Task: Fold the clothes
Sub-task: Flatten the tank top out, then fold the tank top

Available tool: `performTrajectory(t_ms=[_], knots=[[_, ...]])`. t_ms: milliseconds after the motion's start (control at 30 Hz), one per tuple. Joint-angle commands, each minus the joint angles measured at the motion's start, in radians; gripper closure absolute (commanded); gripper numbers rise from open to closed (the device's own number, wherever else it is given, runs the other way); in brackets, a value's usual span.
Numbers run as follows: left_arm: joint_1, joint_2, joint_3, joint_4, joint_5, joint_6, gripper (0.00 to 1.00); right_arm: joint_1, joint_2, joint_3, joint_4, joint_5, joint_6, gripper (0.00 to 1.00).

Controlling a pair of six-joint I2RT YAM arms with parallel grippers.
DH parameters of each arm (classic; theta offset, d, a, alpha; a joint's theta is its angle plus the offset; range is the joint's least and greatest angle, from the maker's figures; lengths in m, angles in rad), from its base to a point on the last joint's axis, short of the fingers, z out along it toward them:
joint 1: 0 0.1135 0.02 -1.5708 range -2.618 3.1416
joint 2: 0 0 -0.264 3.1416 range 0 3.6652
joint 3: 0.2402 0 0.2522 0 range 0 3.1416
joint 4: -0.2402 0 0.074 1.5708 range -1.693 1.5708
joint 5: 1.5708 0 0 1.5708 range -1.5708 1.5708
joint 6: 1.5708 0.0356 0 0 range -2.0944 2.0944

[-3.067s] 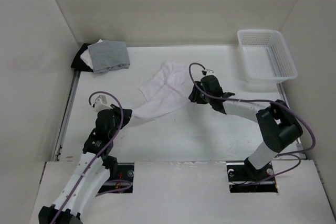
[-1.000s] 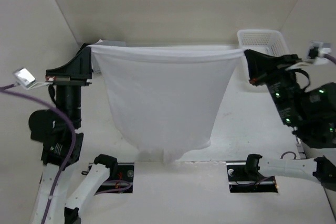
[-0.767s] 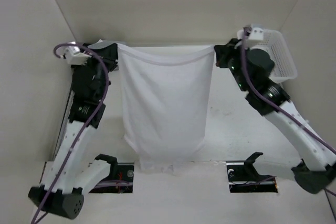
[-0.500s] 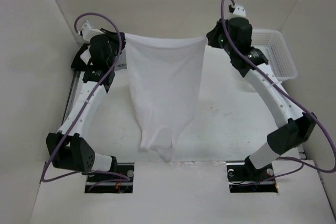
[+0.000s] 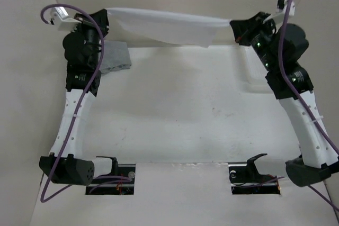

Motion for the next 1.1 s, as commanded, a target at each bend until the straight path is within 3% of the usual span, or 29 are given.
performTrajectory(t_ms=[0, 167, 300, 500, 600, 700, 800, 867, 967, 1067], knots=[[-0.048, -0.081, -0.204, 0.036, -0.015, 0.008, 0.97, -0.007, -0.110, -0.279, 0.049, 0.016, 0.047, 0.99], [-0.167, -0.386, -0.649, 0.044, -0.162, 0.003, 0.97, 0.080, -0.386, -0.746, 0.146, 0.045, 0.107, 0.99], [-0.245, -0.726, -0.925, -0.155, -0.263, -0.041, 0.97, 0.227, -0.607, -1.065, 0.121, 0.100, 0.205, 0.99], [-0.393, -1.053, -0.993, -0.649, -0.225, -0.145, 0.98, 0.602, -0.870, -1.412, -0.030, 0.204, 0.524, 1.00], [-0.442, -1.155, -0.989, -0.811, -0.239, -0.254, 0.98, 0.822, -0.927, -1.431, -0.164, 0.356, 0.671, 1.00], [-0.445, -1.193, -0.995, -0.829, -0.282, -0.284, 0.98, 0.966, -0.895, -1.365, -0.224, 0.506, 0.713, 1.00], [-0.430, -1.122, -1.003, -0.739, -0.320, -0.262, 0.98, 0.927, -0.752, -1.253, -0.177, 0.536, 0.598, 1.00], [-0.418, -1.051, -1.006, -0.647, -0.345, -0.235, 0.98, 0.834, -0.644, -1.196, -0.068, 0.492, 0.473, 1.00], [-0.378, -0.918, -0.995, -0.454, -0.394, -0.192, 0.98, 0.602, -0.496, -1.141, 0.153, 0.348, 0.295, 1.00], [-0.294, -0.709, -0.963, -0.203, -0.406, -0.160, 0.97, 0.309, -0.299, -1.043, 0.340, 0.113, 0.222, 1.00]])
